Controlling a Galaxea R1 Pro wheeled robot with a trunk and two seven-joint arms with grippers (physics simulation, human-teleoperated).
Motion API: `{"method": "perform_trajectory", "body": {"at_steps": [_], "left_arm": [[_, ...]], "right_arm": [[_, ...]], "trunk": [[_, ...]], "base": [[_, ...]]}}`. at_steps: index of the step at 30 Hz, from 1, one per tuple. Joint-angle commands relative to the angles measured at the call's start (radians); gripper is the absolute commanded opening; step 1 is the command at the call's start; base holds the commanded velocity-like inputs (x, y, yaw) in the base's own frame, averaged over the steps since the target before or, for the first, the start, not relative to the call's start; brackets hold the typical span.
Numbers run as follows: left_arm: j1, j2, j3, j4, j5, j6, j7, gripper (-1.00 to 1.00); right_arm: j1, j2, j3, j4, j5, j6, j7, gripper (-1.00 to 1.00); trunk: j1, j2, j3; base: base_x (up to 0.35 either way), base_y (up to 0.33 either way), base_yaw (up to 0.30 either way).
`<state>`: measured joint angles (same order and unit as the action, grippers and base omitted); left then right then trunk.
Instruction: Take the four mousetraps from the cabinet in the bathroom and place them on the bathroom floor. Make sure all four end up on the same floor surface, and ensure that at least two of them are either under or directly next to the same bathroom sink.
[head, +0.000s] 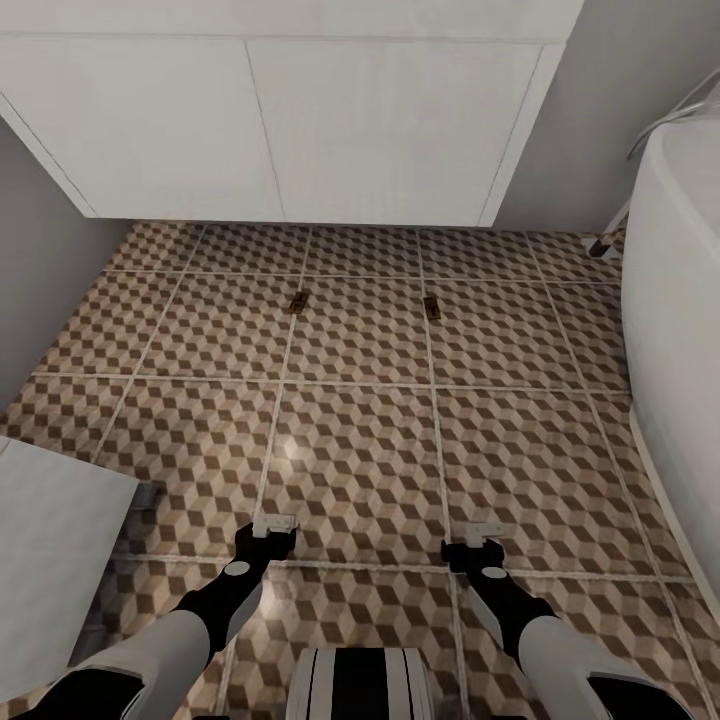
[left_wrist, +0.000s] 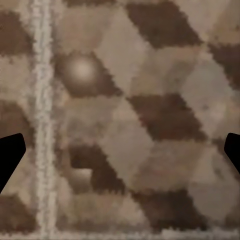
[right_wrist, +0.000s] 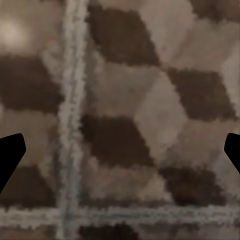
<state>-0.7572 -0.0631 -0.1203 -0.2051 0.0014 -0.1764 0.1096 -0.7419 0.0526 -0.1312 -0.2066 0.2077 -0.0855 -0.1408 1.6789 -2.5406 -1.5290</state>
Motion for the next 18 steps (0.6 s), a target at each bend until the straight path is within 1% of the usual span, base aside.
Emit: {"method": "perform_trajectory", "body": {"at_steps": [1, 14, 18], "left_arm": [[-0.001, 0.000, -0.008, 0.001, 0.000, -0.003, 0.008, 1.00], [-0.001, 0.000, -0.007, 0.001, 0.006, -0.005, 0.011, 1.00], [-0.001, 0.000, -0.007, 0.001, 0.006, -0.005, 0.012, 1.00]], "right_arm": [[-0.001, 0.001, -0.008, 0.001, 0.010, -0.003, -0.003, 1.00], [-0.001, 0.001, -0.008, 0.001, 0.010, -0.003, -0.006, 1.00], [-0.001, 0.001, -0.008, 0.001, 0.010, -0.003, -0.006, 1.00]], "trunk": [[0.000, 0.000, -0.001], [0.000, 0.000, -0.001], [-0.002, 0.001, 0.015]], "base": [[0.000, 0.000, 0.000], [0.000, 0.000, 0.000], [0.000, 0.000, 0.000]]}}
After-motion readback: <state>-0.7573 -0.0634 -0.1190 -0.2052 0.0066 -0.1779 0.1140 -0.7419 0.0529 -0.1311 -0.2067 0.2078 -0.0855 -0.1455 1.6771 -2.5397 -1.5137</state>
